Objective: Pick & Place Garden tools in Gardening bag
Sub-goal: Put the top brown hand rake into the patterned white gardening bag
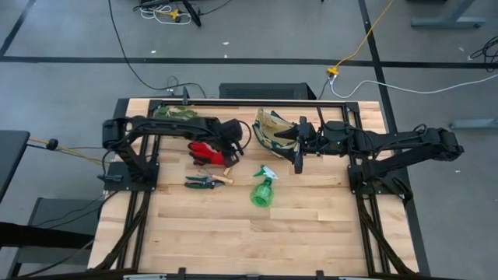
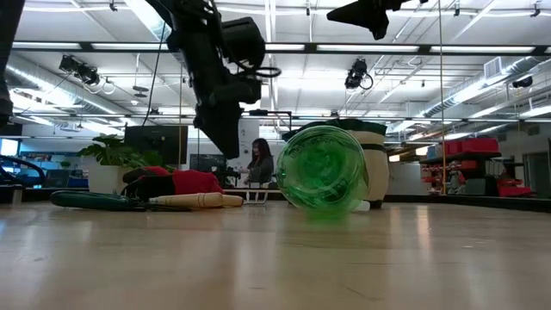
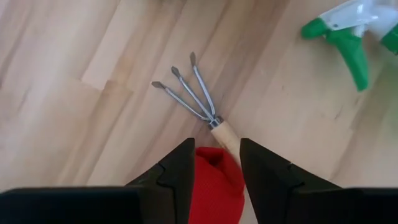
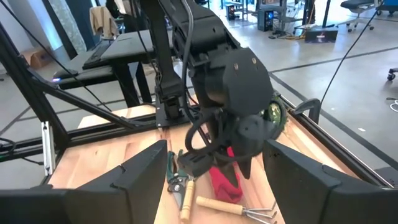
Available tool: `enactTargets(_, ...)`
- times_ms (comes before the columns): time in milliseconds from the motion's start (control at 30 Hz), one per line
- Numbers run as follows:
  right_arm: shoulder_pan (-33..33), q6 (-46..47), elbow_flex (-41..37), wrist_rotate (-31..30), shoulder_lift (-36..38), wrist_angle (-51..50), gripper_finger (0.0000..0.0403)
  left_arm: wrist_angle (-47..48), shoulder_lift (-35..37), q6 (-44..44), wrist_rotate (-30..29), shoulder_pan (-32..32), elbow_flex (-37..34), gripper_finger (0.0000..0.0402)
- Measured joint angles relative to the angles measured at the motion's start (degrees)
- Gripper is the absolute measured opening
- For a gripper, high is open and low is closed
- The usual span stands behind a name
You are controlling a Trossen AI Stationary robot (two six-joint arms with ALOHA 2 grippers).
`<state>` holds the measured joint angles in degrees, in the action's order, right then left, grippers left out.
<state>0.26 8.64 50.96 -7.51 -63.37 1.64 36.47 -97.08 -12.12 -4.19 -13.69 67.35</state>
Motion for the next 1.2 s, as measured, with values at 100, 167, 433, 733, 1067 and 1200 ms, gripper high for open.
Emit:
enactTargets(100,-0.01,-0.10,0.00,0.00,0.00,-0.15,0.0263,-0.53,-1.41,-1.30,-0.02,-0.02,0.00,0.0136)
enactTargets(167,0.01,-0.32,0.00,-0.02,0.00,-0.21,0.0263,-1.11,-2.39,-2.46,0.21,0.00,0.00,0.0136)
enactTargets(433,-0.01,-0.47,0.00,-0.20,0.02,-1.20,0.0263,-3.52,-5.68,-3.58,3.23,0.02,0.04,0.0136)
enactTargets(733,0.01,-0.45,0.00,-0.55,0.02,-1.96,0.0263,-3.67,-7.97,-5.52,3.52,0.00,1.15,0.0136)
enactTargets(1067,0.10,-0.93,0.00,-0.53,0.02,-2.08,0.0263,-2.58,-11.70,-5.77,3.36,-0.02,1.31,0.0136)
enactTargets(1200,0.08,-0.95,0.00,-0.61,0.02,-2.48,0.0263,-2.76,-13.54,-5.75,4.36,0.00,1.33,0.0136)
